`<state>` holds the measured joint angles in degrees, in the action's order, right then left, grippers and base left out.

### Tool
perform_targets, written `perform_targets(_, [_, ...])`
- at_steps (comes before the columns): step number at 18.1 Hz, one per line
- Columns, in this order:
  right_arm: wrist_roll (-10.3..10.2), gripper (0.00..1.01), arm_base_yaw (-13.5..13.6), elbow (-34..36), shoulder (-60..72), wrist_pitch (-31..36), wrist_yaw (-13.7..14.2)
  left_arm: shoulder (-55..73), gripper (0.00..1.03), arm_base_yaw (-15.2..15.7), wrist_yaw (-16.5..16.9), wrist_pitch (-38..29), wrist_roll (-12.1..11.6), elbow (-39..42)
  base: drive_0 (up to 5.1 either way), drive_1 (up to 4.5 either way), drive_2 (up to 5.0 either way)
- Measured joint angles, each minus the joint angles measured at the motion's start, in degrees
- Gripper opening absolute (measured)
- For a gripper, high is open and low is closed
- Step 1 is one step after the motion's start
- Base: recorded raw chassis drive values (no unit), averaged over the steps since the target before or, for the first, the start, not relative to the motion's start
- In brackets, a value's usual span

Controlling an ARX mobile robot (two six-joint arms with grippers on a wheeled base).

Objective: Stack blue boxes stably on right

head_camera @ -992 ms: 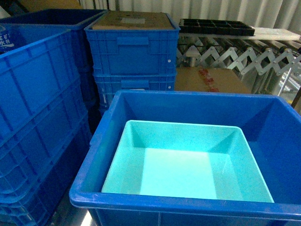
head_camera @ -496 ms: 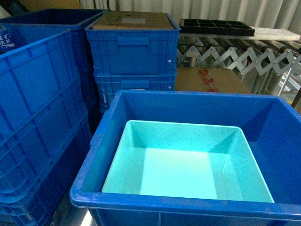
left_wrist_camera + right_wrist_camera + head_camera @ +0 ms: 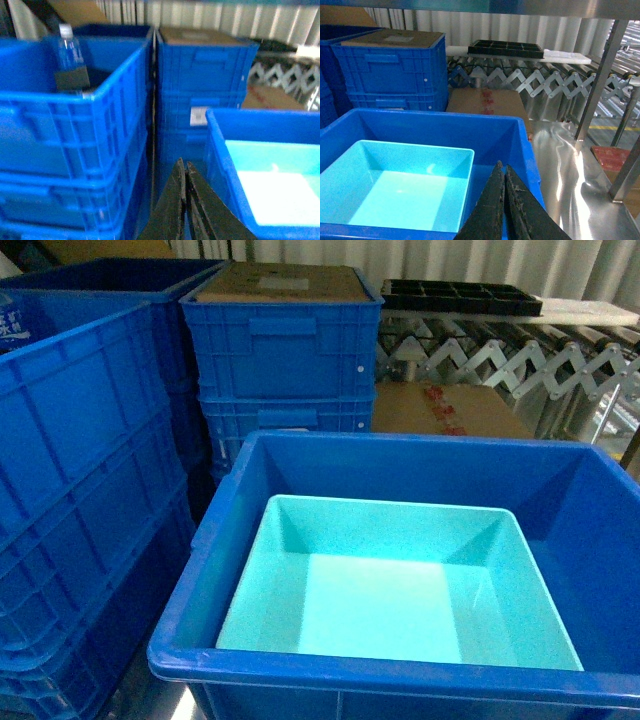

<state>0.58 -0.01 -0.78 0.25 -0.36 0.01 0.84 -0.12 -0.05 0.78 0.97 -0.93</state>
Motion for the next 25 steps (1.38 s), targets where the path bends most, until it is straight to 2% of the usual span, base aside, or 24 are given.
perform_targets(5, [0.02,0.02,0.00,0.00,0.02,0.15,-0.02,-0.24,0.02,0.09,-0.04,-0.57,-0.02,0.00,0.0,0.00,0.0])
perform_targets(7, [0.02,0.09,0.00,0.00,0.02,0.13,-0.02,-0.24,0.02,0.09,0.02,-0.52,-0.02,0.00,0.0,0.00,0.0])
perform_targets(9, [0.02,0.20,0.00,0.00,0.02,0.13,-0.02,-0.24,0.02,0.09,0.02,-0.52,-0.02,0.00,0.0,0.00,0.0])
perform_targets(12, [0.02,0.36,0.00,0.00,0.02,0.13,-0.02,-0.24,0.16,0.09,0.02,-0.55,0.00,0.00,0.0,0.00,0.0])
perform_targets(17, [0.02,0.58,0.00,0.00,0.02,0.13,-0.02,-0.24,0.38,0.09,0.02,-0.52,0.00,0.00,0.0,0.00,0.0])
perform_targets(20, [0.00,0.86,0.00,0.00,0.02,0.13,-0.02,-0.24,0.65,0.09,0.02,-0.55,0.00,0.00,0.0,0.00,0.0])
perform_targets(22, [0.00,1.00,0.00,0.00,0.02,0.13,-0.02,-0.24,0.79,0.09,0.02,-0.55,0.00,0.00,0.0,0.00,0.0])
perform_targets(25, [-0.02,0.97,0.00,0.00,0.02,0.13,-0.02,-0.24,0.97,0.09,0.02,-0.55,0.00,0.00,0.0,0.00,0.0])
